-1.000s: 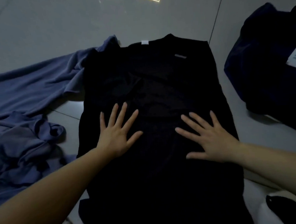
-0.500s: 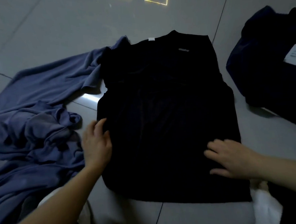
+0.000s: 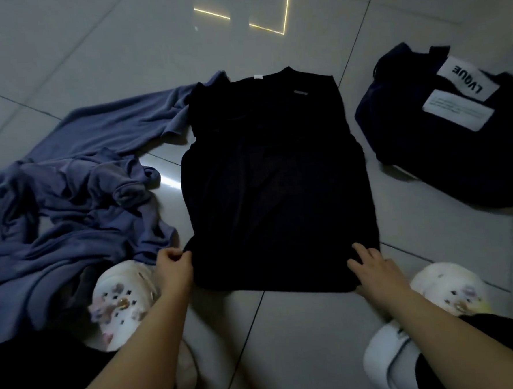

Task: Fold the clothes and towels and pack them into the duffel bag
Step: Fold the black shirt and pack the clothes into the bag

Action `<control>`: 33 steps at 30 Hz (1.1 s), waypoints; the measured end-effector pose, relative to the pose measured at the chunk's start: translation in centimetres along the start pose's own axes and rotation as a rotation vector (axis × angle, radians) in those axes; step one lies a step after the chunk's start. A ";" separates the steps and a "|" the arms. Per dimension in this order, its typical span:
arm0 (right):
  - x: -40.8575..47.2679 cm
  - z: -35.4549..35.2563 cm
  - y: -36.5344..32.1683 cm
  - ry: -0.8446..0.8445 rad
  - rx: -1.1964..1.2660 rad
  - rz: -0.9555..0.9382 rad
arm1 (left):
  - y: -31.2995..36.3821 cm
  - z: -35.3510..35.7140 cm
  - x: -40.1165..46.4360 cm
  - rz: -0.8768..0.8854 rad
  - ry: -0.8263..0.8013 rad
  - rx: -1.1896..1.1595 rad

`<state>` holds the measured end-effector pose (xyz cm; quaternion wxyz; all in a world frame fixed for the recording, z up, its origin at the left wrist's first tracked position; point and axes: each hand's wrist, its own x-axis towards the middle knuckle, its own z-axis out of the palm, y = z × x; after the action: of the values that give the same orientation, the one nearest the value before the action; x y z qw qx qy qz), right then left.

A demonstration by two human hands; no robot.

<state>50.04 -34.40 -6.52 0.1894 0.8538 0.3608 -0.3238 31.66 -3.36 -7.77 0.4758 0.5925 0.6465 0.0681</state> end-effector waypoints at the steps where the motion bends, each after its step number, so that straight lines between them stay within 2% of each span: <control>1: -0.1 0.0 -0.1 0.023 0.007 0.000 | 0.1 -0.4 -0.3 0.000 0.041 -0.002; 4: 0.3 -0.6 0.0 0.036 0.084 -0.026 | 0.6 -2.0 -1.4 0.049 0.166 0.077; 6: 0.4 -1.9 0.4 -0.043 0.069 -0.062 | 0.6 -3.3 -2.0 0.071 0.199 0.253; 8: 0.3 -3.3 0.8 -0.175 -0.022 -0.067 | 0.2 -4.6 -2.3 0.088 0.121 0.540; 12: 0.5 -4.4 -0.1 -0.452 -0.127 -0.054 | -0.8 -5.6 -2.3 0.073 -0.233 1.138; 14: 0.5 -3.8 -1.1 -0.449 -0.219 -0.060 | -0.9 -5.2 -2.8 0.147 -0.213 1.259; 16: 0.4 -3.2 -1.7 -0.246 -0.221 -0.078 | -0.8 -4.5 -3.1 0.336 -0.181 1.305; 18: 0.5 -3.1 -1.9 -0.009 -0.107 -0.076 | -1.0 -3.1 -3.1 0.561 -0.206 1.254; 20: 0.9 -2.9 -2.3 0.077 0.109 -0.029 | -1.4 -1.3 -2.9 0.649 -0.307 1.171; 23: 1.1 -2.0 -2.8 -0.068 0.422 0.121 | -3.1 0.9 -3.3 0.470 -0.526 1.135; 25: 0.6 -0.8 -2.9 -0.170 0.477 0.208 | -4.5 1.1 -4.0 0.417 -0.566 1.174; 30: -1.1 0.6 -2.7 -0.293 0.377 0.316 | -5.0 0.0 -6.5 0.469 -0.406 1.323; 33: 0.0 -2.1 -2.9 -0.167 0.271 0.307 | -3.1 1.1 -6.2 0.575 -0.262 1.233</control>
<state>48.77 -31.32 -5.24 0.1492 0.8866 0.1627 -0.4065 29.32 -9.97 -7.05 0.0895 0.9059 0.3218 -0.2603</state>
